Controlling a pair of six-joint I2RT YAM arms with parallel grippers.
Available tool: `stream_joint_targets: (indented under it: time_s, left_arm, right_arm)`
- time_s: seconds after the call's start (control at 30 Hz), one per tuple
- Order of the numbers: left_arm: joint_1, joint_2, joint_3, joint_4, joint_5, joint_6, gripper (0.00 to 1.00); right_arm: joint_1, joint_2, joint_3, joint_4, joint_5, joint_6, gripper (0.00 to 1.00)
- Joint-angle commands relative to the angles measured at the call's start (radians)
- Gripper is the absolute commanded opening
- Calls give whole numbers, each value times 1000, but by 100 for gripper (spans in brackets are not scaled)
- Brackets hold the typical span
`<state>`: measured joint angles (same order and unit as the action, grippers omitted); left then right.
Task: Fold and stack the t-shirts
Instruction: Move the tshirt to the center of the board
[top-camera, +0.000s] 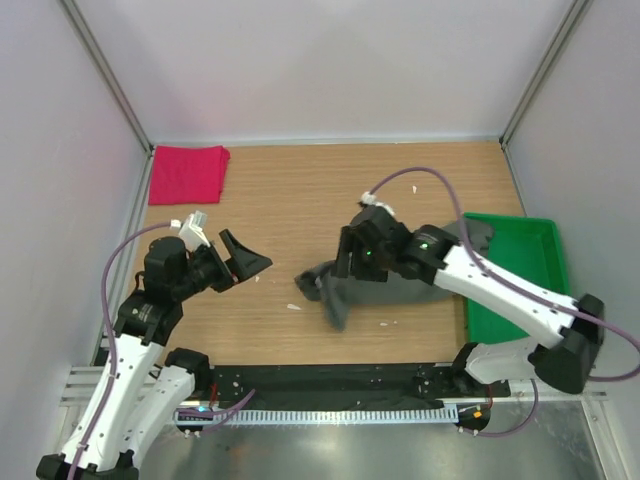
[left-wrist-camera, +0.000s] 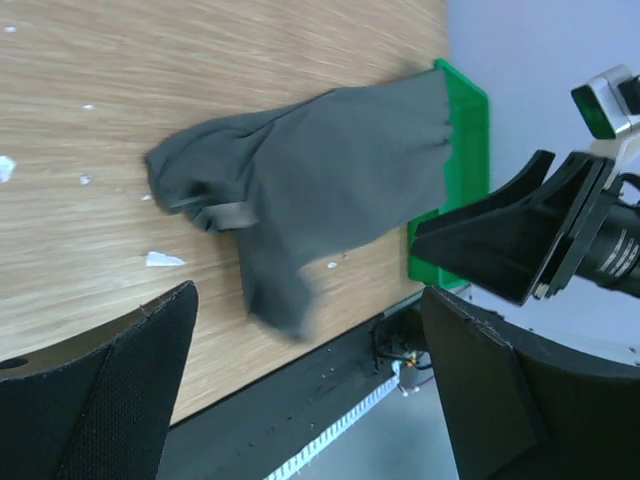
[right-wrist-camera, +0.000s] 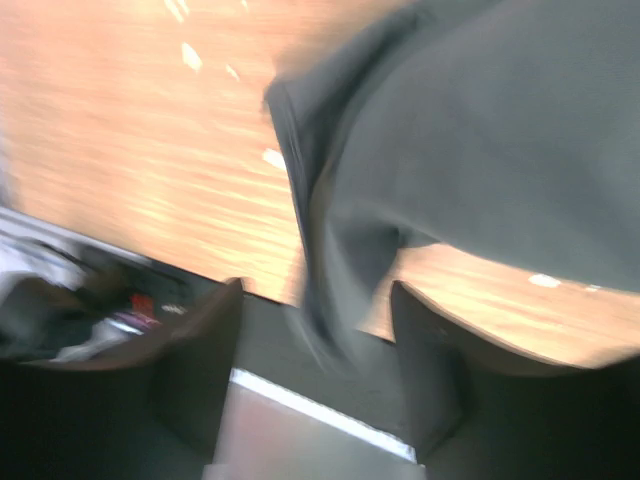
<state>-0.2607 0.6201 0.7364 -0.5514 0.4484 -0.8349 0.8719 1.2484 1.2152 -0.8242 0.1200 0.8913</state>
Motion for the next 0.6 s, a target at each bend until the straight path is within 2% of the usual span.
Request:
stream_joint_targets:
  time_s: [0.0,0.03,0.13,0.17,0.3,0.43,0.57]
  left_arm:
    - [-2,47,38,-48,-128,-6,94]
    - [-2,65,31,-45,-131,-21,94]
    - [-18,182,-21,24,-97,-93,93]
    - [-69,216,-31,36,-117,-105,91]
    - [-228,422,7,128,-263,-138,89]
    - [-262,681,55,166,-318,-126,79]
    - [-262,827,89,243,-333,-106,71]
  right_arm:
    - [-13,39,76,18,-67,-199,71]
    - [-75,43,101,-15,-42,-231,75]
    - [-236,48,74,-79,-40,-322,76]
    - [-349,36,51,-70,-45,-336,75]
    - [-537,40,-60,-7,-72,-387,73]
    - [-583,95,-82,-10,-85,-431,70]
    - [-590,100,-83,-12,-82,-453,69]
